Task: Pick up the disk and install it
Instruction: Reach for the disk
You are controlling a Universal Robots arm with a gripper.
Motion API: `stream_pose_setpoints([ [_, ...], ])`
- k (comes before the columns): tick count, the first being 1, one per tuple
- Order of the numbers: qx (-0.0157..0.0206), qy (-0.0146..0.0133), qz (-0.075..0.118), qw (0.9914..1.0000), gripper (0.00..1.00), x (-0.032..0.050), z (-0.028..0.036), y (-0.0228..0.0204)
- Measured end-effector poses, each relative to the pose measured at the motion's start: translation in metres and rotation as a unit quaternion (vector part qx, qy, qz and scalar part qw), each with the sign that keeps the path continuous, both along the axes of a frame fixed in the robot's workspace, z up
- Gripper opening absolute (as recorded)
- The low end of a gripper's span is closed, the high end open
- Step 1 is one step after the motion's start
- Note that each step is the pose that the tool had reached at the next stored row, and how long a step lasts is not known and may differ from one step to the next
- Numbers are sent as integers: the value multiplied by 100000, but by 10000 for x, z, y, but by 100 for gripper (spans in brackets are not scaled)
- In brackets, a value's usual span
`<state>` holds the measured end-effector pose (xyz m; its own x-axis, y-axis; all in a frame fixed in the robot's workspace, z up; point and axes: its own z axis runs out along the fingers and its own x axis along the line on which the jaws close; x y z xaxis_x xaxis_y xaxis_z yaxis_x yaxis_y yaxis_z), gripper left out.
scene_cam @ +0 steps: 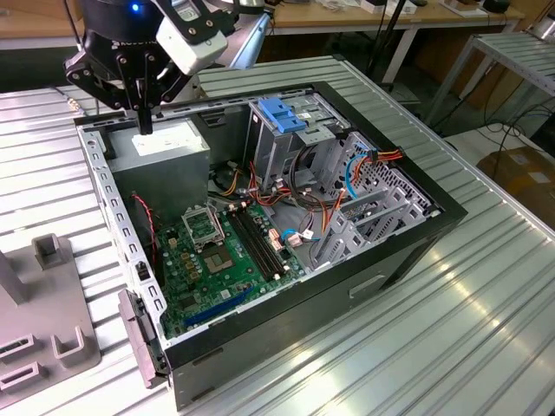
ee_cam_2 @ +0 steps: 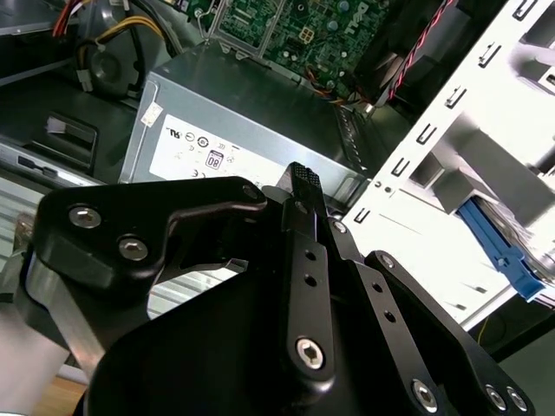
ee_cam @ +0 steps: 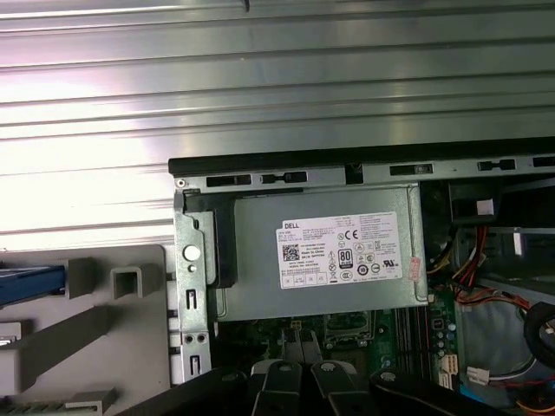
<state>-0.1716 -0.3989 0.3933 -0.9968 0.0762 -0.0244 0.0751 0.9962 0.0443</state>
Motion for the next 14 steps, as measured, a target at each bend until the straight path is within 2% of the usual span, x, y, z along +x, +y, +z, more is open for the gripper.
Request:
stream_pose_setpoints([
  [14,0,9,-2,100000,11,-38,0,0],
])
